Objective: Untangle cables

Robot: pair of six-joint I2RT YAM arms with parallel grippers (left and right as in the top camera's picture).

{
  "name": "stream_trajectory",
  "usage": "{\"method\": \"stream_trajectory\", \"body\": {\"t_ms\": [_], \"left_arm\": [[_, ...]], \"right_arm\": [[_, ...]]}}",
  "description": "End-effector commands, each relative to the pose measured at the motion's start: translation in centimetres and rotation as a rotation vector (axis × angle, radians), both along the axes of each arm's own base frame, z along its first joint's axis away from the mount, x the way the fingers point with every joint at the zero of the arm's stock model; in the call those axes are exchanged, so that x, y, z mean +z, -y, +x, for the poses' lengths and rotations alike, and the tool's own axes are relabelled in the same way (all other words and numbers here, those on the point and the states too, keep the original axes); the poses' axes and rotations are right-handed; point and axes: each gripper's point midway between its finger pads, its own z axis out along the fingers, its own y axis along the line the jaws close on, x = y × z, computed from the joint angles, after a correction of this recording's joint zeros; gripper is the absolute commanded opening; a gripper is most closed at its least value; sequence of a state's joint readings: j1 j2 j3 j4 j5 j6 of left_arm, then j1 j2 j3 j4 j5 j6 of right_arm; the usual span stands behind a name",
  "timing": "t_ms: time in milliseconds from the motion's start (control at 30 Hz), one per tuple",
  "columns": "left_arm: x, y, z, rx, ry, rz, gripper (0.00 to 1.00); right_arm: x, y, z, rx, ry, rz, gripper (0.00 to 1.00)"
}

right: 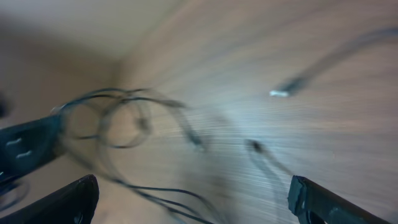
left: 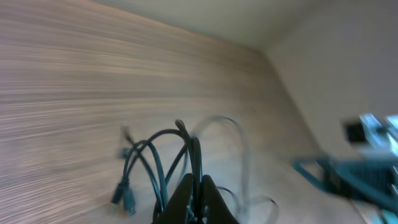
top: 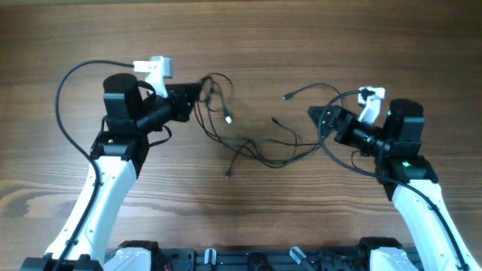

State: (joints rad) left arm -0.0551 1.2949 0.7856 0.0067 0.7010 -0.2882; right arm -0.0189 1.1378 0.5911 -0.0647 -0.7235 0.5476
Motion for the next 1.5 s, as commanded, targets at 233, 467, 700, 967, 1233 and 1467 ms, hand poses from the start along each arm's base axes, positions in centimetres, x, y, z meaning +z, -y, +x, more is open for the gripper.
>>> {"method": "stream_trajectory", "body": {"t_ms": [233, 467, 700, 967, 1233, 1467], "left_arm": [[2.9, 2.8, -2.8, -0.157, -0.121, -0.230, 0.04], [2.9, 3.8, -3.3, -0.155, -0.200, -0.282, 0.04], [2.8, 6.2, -4.6, -0.222, -0.210, -0.271, 0.04], [4.3, 6.5, -3.1, -0.147, -0.171, -0.309, 0.04], [9.9, 2.5, 0.1, -0.030, -0.028, -0.480, 0.04], [9.9, -3.2, 0.7, 0.037, -0.070, -0.528, 0.04]], "right_arm": [[1.1, -9.2, -2.1, 0.104, -0.051, 0.078, 1.00], [-3.2, -13.4, -4.2, 0.117, -0.212, 0.033, 0.99], [-3.4, -16.2, -2.9, 0.151, -0.184, 0.119, 0.99], [-6.6, -15.3, -3.8, 0.074, -0.299, 0.036, 0.85], [-12.2, -9.5, -5.1, -0.192, -0.493, -0.195, 0.81], [-13.2, -6.6, -4.9, -0.341, -0.619, -0.151, 0.88]]}}
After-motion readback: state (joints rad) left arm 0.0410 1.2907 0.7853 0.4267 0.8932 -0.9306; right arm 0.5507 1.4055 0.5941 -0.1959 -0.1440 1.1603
